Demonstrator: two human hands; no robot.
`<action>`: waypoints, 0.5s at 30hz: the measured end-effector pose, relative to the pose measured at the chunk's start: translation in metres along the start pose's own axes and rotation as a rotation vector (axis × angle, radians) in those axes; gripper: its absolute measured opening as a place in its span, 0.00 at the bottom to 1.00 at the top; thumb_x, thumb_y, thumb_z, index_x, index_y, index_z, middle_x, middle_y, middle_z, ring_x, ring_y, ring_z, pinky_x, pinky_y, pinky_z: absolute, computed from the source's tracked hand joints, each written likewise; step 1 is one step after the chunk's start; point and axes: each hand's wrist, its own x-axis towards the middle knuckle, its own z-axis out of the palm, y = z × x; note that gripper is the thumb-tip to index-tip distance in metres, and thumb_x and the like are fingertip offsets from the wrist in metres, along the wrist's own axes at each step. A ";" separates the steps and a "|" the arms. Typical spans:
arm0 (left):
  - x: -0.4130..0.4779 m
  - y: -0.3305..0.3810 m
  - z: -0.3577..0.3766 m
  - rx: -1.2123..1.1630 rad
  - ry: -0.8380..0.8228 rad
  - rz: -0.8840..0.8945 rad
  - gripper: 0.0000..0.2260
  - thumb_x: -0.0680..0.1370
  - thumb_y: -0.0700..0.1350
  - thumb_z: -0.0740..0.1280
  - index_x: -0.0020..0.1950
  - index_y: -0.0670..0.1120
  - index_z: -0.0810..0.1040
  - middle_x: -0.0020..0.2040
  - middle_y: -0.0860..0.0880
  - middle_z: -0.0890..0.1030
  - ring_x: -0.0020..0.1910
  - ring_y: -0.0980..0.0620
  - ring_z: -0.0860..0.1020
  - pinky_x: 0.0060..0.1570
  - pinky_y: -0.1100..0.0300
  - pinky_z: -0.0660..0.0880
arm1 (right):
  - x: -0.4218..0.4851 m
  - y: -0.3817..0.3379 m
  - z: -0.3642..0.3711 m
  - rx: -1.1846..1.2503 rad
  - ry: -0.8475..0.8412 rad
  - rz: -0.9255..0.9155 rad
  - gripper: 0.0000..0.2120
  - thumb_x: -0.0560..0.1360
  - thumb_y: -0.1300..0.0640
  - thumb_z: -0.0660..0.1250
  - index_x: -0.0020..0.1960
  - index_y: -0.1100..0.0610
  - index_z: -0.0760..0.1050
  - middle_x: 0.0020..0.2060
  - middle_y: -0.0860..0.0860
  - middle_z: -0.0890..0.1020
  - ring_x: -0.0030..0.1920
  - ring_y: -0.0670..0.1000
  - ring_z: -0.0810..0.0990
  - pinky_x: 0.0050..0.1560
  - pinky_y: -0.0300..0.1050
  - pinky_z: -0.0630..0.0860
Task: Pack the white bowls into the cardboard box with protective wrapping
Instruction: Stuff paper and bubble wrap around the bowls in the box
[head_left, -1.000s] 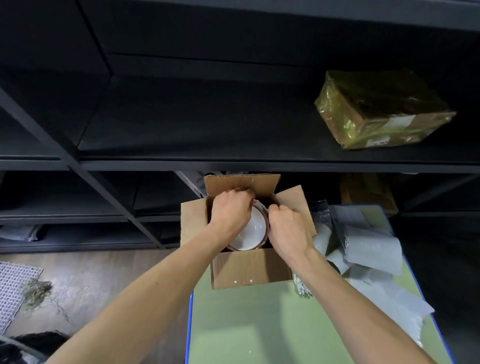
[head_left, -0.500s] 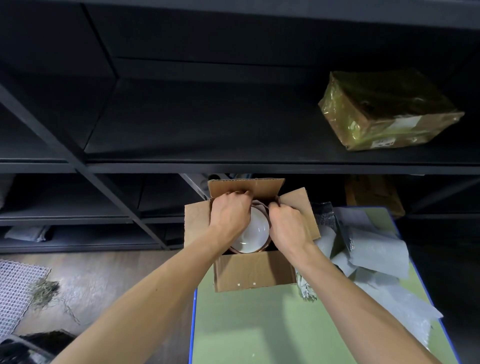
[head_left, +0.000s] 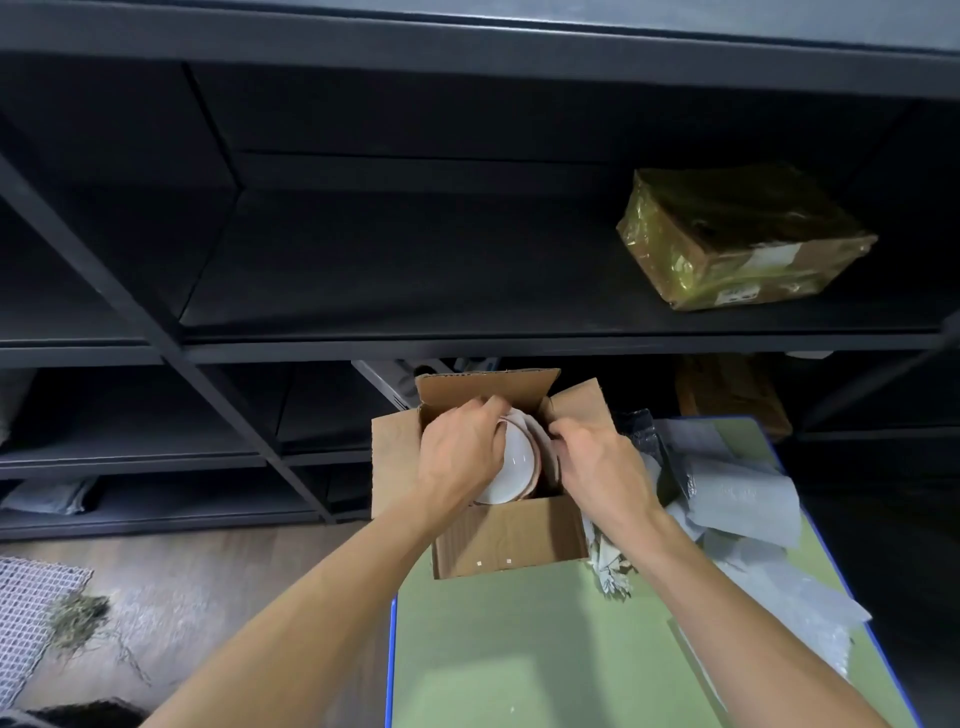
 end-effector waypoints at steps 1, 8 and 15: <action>-0.007 -0.001 0.001 -0.018 -0.002 -0.009 0.10 0.80 0.48 0.60 0.59 0.51 0.78 0.52 0.52 0.82 0.47 0.48 0.81 0.40 0.57 0.73 | -0.006 0.004 -0.005 0.010 0.012 0.019 0.09 0.80 0.56 0.62 0.55 0.55 0.80 0.43 0.55 0.85 0.44 0.62 0.83 0.39 0.52 0.78; -0.066 0.009 0.005 -0.095 -0.035 0.015 0.09 0.78 0.47 0.60 0.48 0.49 0.80 0.43 0.52 0.82 0.43 0.47 0.78 0.40 0.49 0.75 | -0.051 0.030 -0.019 0.132 0.092 0.118 0.07 0.79 0.56 0.66 0.53 0.54 0.82 0.45 0.49 0.86 0.46 0.54 0.84 0.45 0.50 0.79; -0.080 0.021 0.009 -0.086 -0.004 0.093 0.09 0.78 0.48 0.62 0.45 0.50 0.81 0.39 0.51 0.79 0.40 0.46 0.75 0.40 0.50 0.71 | -0.094 0.032 -0.013 0.213 0.038 0.213 0.07 0.80 0.54 0.64 0.51 0.50 0.81 0.43 0.45 0.85 0.44 0.53 0.82 0.44 0.50 0.77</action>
